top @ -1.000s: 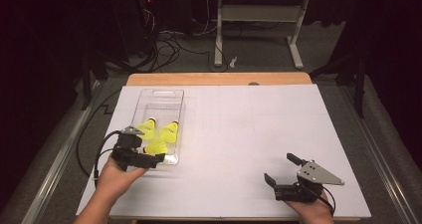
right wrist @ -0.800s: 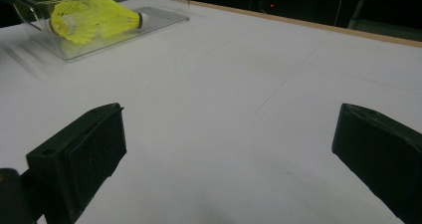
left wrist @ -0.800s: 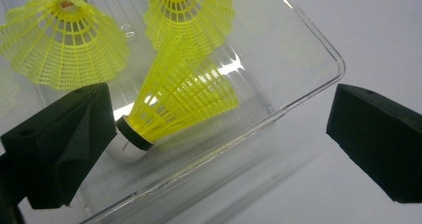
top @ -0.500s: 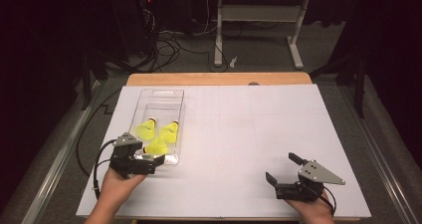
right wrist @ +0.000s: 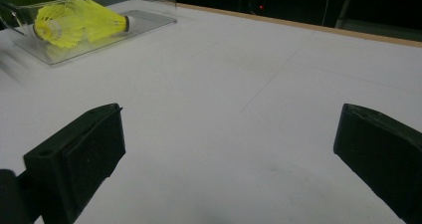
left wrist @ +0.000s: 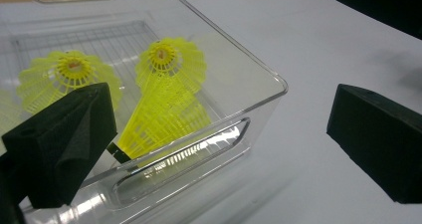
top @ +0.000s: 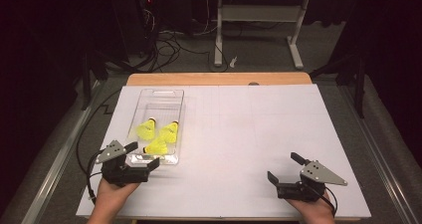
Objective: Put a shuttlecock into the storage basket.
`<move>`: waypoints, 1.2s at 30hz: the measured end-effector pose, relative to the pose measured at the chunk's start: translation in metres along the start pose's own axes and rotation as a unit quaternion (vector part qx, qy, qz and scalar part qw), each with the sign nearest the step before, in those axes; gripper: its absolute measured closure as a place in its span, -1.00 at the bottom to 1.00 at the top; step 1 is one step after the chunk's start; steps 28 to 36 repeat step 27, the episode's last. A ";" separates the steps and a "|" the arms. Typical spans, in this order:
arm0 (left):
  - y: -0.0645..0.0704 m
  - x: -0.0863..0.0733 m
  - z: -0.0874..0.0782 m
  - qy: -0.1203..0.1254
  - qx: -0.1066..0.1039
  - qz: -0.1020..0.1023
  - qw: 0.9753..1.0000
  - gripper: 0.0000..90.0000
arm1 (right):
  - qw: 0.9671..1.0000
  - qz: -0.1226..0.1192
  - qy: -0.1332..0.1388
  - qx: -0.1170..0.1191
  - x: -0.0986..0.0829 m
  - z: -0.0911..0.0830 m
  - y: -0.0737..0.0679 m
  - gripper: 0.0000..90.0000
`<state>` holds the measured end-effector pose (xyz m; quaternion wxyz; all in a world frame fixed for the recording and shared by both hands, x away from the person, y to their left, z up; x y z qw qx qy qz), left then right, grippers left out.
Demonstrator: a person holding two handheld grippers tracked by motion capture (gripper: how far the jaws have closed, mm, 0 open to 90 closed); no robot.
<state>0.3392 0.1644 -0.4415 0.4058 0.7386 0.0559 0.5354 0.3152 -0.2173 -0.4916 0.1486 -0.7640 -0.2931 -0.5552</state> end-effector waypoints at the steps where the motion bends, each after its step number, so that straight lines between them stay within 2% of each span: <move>1: 0.000 -0.003 -0.002 -0.003 -0.005 0.005 1.000 -0.99 | 1.000 -0.002 0.002 0.000 0.001 0.000 0.000 -0.99; 3: 0.001 -0.005 -0.004 0.003 -0.009 0.006 1.000 -0.99 | 1.000 -0.001 0.004 -0.001 0.002 -0.001 0.000 -0.99; 6: 0.003 -0.006 -0.007 0.015 -0.023 -0.005 1.000 -0.99 | 1.000 0.000 0.008 -0.005 0.003 -0.003 0.002 -0.99; 8: 0.005 -0.008 -0.009 0.020 -0.030 -0.004 0.999 -0.99 | 1.000 0.001 0.009 -0.006 0.003 -0.004 0.003 -0.99; 10: 0.005 -0.014 -0.010 0.014 -0.035 0.003 0.999 -0.99 | 1.000 0.002 0.011 -0.007 0.003 -0.005 0.003 -0.99; 12: 0.006 -0.016 -0.010 0.015 -0.034 0.018 0.999 -0.99 | 1.000 0.003 0.013 -0.005 0.004 -0.005 0.004 -0.99; 15: 0.006 -0.014 -0.009 0.020 -0.033 0.007 0.999 -0.99 | 1.000 0.002 0.013 -0.002 0.003 -0.004 0.004 -0.99; 18: 0.008 -0.016 -0.008 0.022 -0.029 0.018 0.999 -0.99 | 1.000 0.000 0.013 0.001 0.003 -0.003 0.003 -0.99; 24: 0.011 -0.016 -0.010 0.023 -0.031 0.027 0.999 -0.99 | 1.000 -0.002 0.012 0.003 0.003 -0.003 0.003 -0.99; 36: 0.012 -0.014 -0.011 0.027 -0.032 0.026 0.999 -0.99 | 1.000 -0.004 0.013 0.004 0.004 -0.002 0.001 -0.99</move>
Point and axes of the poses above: each handheld gripper's, and its own axes: z roughly forward along the jaws, x roughly out of its top, y roughly to its right, the point moved 8 cm from there along z, roughly forward along the jaws, and after that the axes turned 6 degrees about -z, right-handed, at the moved point
